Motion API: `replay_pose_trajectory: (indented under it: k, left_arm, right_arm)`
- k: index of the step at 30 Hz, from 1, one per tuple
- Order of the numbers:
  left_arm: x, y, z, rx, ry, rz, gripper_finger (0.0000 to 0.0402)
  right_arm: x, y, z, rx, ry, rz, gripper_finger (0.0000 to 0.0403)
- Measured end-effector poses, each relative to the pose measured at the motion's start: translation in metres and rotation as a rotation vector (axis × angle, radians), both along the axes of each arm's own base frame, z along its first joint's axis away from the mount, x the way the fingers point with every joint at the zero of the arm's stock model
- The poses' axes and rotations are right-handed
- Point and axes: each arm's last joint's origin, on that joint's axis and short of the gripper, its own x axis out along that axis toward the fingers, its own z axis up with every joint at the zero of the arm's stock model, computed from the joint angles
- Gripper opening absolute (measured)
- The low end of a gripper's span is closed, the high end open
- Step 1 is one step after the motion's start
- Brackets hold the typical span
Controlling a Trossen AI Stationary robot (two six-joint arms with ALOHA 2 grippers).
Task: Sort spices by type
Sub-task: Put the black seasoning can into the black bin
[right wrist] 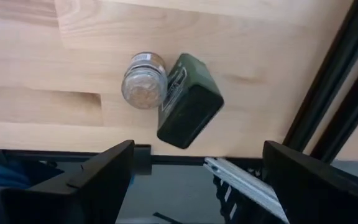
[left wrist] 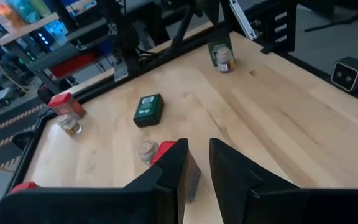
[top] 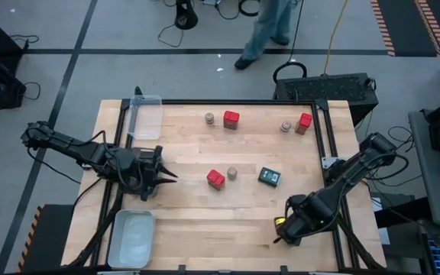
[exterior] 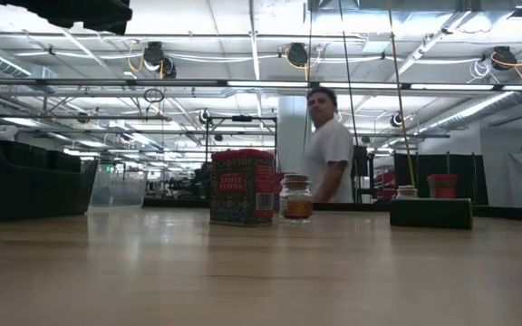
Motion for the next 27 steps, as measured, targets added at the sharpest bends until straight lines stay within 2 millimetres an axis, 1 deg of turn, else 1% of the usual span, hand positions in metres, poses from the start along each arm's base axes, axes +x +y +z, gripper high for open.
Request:
replay_pose_trajectory:
  k: [5, 9, 11, 14, 17, 20, 25, 27]
  left_arm:
    - [0.0, 0.002, 0.0, 0.033, -0.009, 0.027, 0.0073]
    - [-0.005, 0.011, 0.008, -0.001, -0.067, 0.105, 0.0073]
    - [-0.01, 0.017, 0.011, -0.017, -0.095, 0.139, 0.0073]
    - [-0.015, 0.025, 0.005, -0.03, -0.123, 0.179, 0.0073]
    - [-0.017, 0.03, 0.001, -0.063, -0.135, 0.187, 0.0073]
    - [-0.017, 0.033, -0.001, -0.068, -0.138, 0.188, 0.0073]
    - [-0.015, 0.04, -0.012, -0.063, -0.129, 0.233, 0.0073]
    - [-0.015, 0.042, -0.013, -0.069, -0.125, 0.219, 0.0073]
  right_arm:
    - [-0.003, 0.001, -0.001, -0.017, 0.015, 0.0, 0.0336]
    - [-0.006, 0.006, -0.001, -0.018, 0.014, 0.017, 0.0336]
    - [-0.01, 0.007, -0.001, -0.048, 0.017, 0.011, 0.0336]
    - [-0.012, 0.008, -0.002, -0.091, -0.008, -0.011, 0.0336]
    - [-0.011, 0.01, -0.001, -0.088, -0.024, -0.032, 0.0336]
    - [-0.011, 0.009, -0.001, -0.095, -0.021, -0.058, 0.0336]
    - [-0.01, 0.01, -0.001, -0.098, -0.03, -0.079, 0.0336]
    - [-0.011, 0.01, -0.002, -0.106, -0.035, -0.084, 0.0336]
